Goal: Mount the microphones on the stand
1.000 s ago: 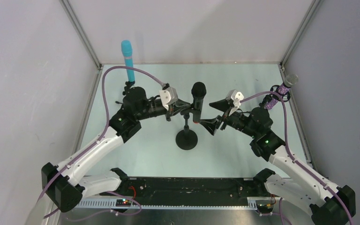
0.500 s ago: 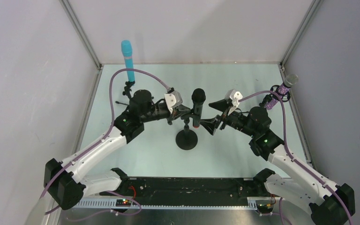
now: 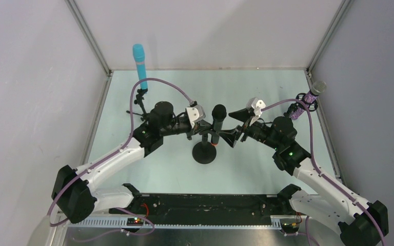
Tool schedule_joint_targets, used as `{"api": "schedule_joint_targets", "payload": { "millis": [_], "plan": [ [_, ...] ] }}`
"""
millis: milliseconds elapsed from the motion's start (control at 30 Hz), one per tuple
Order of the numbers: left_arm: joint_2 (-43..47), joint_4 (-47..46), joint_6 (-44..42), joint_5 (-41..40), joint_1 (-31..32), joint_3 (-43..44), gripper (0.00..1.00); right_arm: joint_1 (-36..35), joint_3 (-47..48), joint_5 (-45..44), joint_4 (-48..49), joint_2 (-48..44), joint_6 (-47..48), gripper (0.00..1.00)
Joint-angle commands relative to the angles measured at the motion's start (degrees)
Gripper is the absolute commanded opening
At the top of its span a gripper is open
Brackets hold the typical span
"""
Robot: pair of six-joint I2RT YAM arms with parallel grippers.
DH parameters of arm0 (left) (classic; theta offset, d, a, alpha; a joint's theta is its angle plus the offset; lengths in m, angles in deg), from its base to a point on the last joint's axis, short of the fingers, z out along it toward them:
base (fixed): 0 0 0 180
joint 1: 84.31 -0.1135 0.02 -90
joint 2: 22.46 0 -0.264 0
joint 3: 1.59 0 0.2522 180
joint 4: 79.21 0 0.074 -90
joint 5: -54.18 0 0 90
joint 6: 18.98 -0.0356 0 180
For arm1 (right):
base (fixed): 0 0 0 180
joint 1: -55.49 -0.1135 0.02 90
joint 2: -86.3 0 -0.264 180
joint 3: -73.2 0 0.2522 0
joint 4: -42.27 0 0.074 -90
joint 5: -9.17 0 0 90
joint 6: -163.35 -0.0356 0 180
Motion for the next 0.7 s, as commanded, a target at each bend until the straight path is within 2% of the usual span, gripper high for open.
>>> {"api": "schedule_joint_targets", "payload": {
  "millis": [0, 233, 433, 567, 667],
  "plan": [
    [-2.48, 7.57, -1.87, -2.44, 0.56, -4.17, 0.0, 0.31, 0.05, -0.76, 0.9, -0.75, 0.19, 0.99],
    [-1.46, 7.47, -1.15, -4.15, 0.57, -4.52, 0.0, 0.35, 0.08, -0.73, 1.14, -0.85, -0.09, 0.99],
    [-0.96, 5.75, 0.95, -6.03, 0.58, -1.18, 0.01, 0.29, 0.08, -0.41, 1.68, -0.54, -0.11, 0.99],
    [-1.7, 4.02, 2.69, -7.73, 0.52, 2.77, 0.09, 0.28, 0.09, -0.13, 2.07, -0.54, -0.4, 0.99],
    [-2.22, 3.89, 3.46, -8.55, 0.02, 6.06, 0.2, 0.32, 0.12, -0.17, 2.11, -0.87, -0.28, 1.0]
  ]
}}
